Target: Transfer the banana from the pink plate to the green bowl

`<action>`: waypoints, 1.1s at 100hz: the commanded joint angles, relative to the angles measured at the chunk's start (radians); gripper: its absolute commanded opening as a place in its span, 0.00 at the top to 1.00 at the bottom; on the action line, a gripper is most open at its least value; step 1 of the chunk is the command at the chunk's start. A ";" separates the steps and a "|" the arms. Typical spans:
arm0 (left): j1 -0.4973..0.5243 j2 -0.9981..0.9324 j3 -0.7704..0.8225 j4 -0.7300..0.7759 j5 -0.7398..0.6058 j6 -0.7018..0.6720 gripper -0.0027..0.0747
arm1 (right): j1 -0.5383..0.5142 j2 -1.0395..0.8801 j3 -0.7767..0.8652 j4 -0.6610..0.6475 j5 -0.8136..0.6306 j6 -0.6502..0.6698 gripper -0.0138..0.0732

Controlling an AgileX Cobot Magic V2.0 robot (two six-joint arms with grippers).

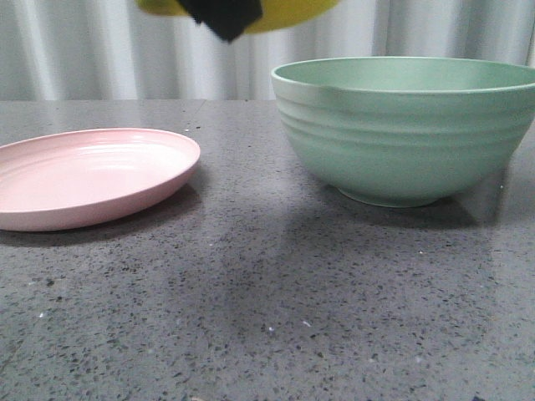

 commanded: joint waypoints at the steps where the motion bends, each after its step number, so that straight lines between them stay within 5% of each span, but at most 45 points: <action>1: -0.005 -0.046 -0.031 -0.008 -0.030 -0.017 0.38 | -0.036 -0.032 -0.071 -0.053 -0.078 -0.010 0.92; 40: -0.005 -0.052 -0.031 -0.008 -0.034 -0.018 0.38 | -0.116 -0.019 -0.093 -0.407 -0.084 -0.010 0.89; 72: -0.005 -0.052 -0.031 -0.017 -0.039 -0.021 0.38 | -0.115 0.069 -0.093 -0.424 -0.008 -0.010 0.41; 110: -0.005 -0.052 -0.031 -0.026 -0.057 -0.021 0.39 | -0.115 0.057 -0.095 -0.439 -0.005 -0.010 0.41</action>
